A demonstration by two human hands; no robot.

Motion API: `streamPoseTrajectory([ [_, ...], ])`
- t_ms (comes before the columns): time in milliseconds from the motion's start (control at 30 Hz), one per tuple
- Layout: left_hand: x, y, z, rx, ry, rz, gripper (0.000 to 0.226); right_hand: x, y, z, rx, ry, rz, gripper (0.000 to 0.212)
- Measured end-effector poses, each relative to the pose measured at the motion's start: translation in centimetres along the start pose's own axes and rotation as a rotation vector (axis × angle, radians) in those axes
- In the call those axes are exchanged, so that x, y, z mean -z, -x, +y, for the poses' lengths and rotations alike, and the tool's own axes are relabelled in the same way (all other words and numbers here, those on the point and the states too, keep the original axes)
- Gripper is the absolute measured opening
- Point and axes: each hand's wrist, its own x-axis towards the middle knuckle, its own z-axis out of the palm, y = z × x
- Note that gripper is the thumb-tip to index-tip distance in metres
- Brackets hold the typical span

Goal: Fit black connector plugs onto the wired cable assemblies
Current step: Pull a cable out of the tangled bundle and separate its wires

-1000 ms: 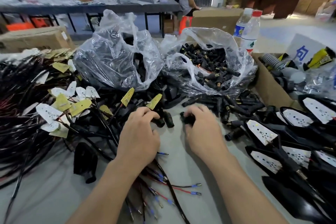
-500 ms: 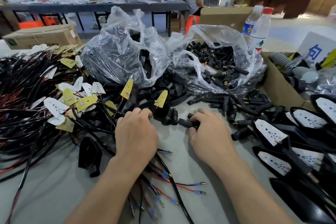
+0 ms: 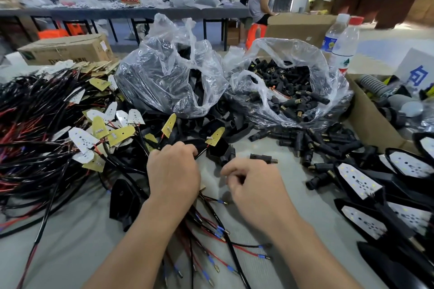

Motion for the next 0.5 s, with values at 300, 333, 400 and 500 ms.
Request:
streamPoseTrajectory([
  [300, 0.4, 0.4, -0.1, -0.008, 0.402, 0.171, 0.02, 0.3, 0.0, -0.7, -0.039, -0.15, -0.049, 0.02],
  [333, 0.7, 0.2, 0.1, -0.015, 0.502, 0.185, 0.024, 0.2, 0.0, -0.8, -0.052, -0.224, -0.072, 0.012],
  [400, 1.4, 0.0, 0.8, 0.006, 0.708, 0.194, 0.03, 0.1, 0.0, -1.4, -0.115, -0.486, -0.147, 0.011],
  [500, 2.2, 0.2, 2.3, 0.201, 1.208, -0.024, 0.029, 0.3, 0.1, -2.0, -0.131, -0.757, -0.217, 0.017],
])
